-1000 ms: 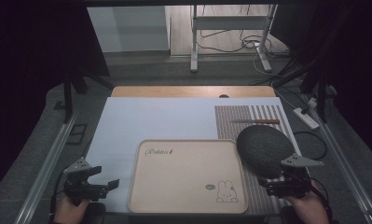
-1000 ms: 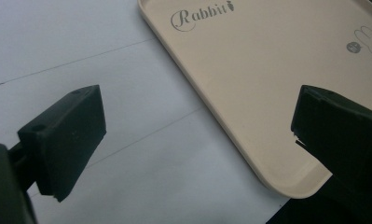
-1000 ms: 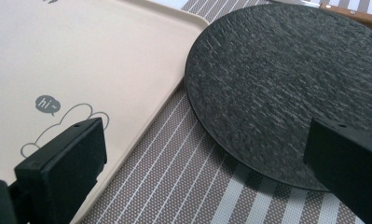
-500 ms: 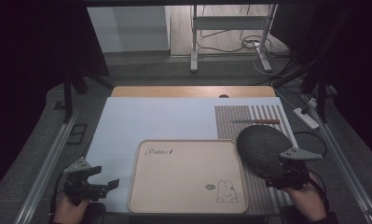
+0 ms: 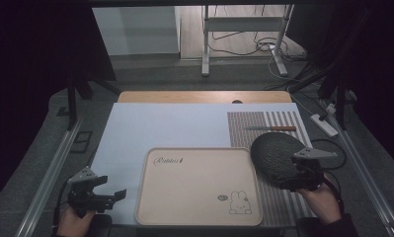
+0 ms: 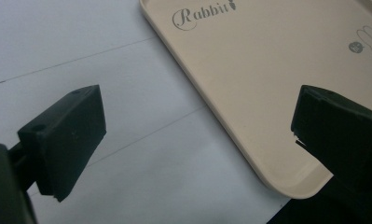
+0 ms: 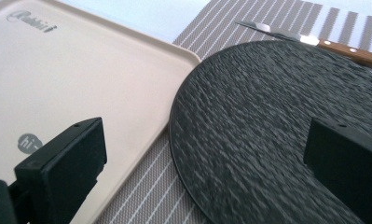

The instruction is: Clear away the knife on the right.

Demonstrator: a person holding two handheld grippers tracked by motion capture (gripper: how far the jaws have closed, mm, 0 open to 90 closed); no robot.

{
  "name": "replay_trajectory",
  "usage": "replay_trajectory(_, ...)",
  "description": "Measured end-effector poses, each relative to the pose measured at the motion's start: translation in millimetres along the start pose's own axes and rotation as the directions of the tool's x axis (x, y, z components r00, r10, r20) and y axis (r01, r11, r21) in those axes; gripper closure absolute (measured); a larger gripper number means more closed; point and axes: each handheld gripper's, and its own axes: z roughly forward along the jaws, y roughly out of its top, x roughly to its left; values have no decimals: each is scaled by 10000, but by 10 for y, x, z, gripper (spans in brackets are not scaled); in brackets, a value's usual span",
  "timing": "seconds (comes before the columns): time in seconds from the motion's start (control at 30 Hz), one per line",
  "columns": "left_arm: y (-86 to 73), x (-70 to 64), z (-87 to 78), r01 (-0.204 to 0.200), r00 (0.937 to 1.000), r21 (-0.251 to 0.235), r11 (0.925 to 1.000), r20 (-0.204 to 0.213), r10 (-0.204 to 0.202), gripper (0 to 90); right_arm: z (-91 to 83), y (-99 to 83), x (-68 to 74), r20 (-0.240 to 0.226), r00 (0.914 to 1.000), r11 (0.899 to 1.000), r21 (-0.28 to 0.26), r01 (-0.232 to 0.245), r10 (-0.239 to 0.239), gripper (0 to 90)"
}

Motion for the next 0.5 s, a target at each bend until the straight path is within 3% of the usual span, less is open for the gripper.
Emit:
replay_trajectory(0.1, 0, 0, 1, 2, 10000, 6, 10000, -8, -2, 38, 44, 23, -53, -147, 9996, 9997, -11, -248, 248, 0)
replay_trajectory(0.5, 2, 4, 4, 51, 10000, 18, 10000, -14, -51, 38, 218, 114, -256, -158, 9989, 9988, 221, -439, 443, 0)
